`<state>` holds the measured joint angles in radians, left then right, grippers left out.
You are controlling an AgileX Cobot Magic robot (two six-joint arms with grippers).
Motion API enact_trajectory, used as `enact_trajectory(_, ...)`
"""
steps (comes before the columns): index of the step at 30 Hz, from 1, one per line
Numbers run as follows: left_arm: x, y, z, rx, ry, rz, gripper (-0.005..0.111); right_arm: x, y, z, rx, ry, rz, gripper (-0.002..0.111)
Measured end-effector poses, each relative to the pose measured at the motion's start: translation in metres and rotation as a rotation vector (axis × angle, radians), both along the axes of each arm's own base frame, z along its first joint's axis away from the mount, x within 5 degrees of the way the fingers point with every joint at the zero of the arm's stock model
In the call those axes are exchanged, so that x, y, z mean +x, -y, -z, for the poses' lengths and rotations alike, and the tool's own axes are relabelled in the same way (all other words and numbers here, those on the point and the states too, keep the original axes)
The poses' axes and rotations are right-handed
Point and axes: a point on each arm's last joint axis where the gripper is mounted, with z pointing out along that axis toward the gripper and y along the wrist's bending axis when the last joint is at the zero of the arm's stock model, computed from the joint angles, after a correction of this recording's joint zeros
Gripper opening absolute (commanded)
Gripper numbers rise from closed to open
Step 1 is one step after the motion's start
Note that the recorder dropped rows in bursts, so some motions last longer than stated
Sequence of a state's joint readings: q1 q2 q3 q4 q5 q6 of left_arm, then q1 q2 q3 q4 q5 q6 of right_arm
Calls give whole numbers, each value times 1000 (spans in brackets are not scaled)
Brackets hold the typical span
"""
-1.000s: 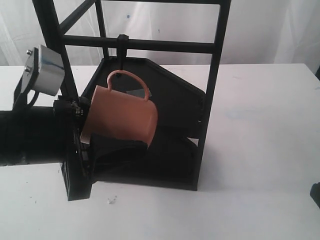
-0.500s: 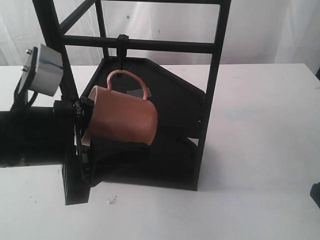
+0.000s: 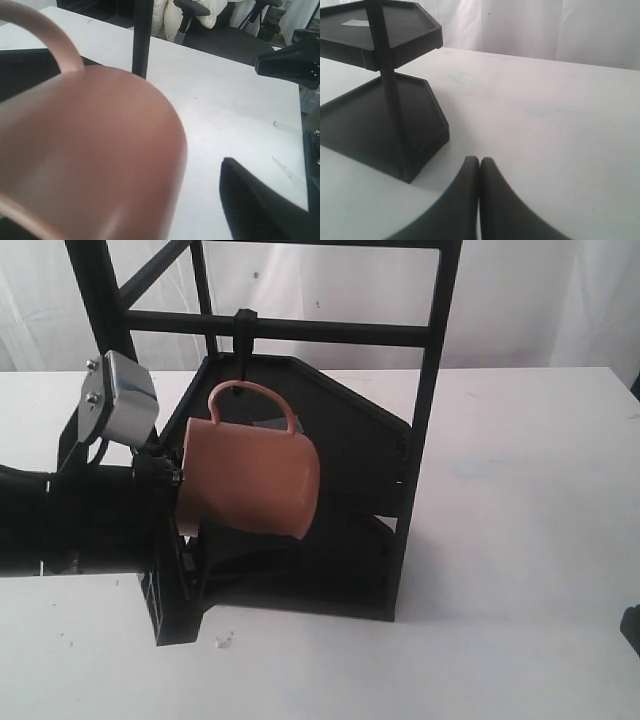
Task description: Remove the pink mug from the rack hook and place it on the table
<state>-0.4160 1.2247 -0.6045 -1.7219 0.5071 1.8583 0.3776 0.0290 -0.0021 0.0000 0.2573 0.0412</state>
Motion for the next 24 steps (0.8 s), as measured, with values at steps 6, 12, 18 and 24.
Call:
enact_trajectory(6,0,0,1,3,0,-1,68,0,0,0,0,0,0,0)
enact_trajectory(12,0,0,0,2,5,6,68,0,0,0,0,0,0,0)
enact_trajectory(18,2,7,-19,-60,65,77,68,0,0,0,0,0,0,0)
enact_trajectory(24,4,7,-20,-53,70,63,68,0,0,0,0,0,0,0)
